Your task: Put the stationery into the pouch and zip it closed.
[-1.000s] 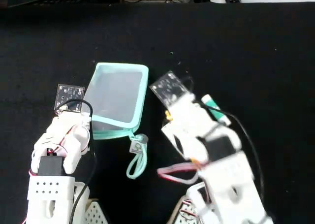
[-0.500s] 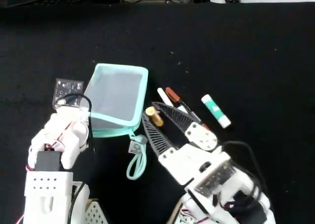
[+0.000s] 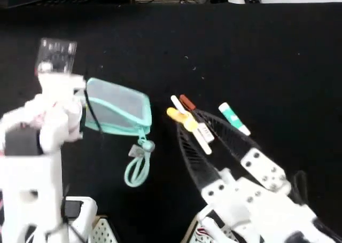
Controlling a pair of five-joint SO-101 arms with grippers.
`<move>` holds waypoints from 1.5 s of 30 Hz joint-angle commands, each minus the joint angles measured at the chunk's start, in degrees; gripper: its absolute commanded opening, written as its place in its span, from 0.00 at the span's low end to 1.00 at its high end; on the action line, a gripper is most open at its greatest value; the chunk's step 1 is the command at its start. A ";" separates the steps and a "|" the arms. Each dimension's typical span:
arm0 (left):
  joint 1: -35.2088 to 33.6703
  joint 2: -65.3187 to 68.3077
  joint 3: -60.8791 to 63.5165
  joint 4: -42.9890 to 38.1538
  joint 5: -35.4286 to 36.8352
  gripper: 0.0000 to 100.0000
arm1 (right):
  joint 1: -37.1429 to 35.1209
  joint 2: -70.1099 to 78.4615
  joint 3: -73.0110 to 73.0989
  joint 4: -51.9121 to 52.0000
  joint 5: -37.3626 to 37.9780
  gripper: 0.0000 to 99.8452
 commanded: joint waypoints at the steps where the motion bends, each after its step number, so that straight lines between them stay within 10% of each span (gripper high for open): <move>1: -0.31 14.86 -18.77 9.76 2.55 0.03 | -0.79 5.58 -4.26 -1.32 -0.35 0.01; 28: -0.75 29.27 -22.20 9.93 4.57 0.03 | -6.86 35.91 -4.44 -22.24 2.64 0.01; 45: -0.57 29.54 -21.67 9.93 4.57 0.03 | -14.51 28.53 -6.99 -18.29 3.60 0.01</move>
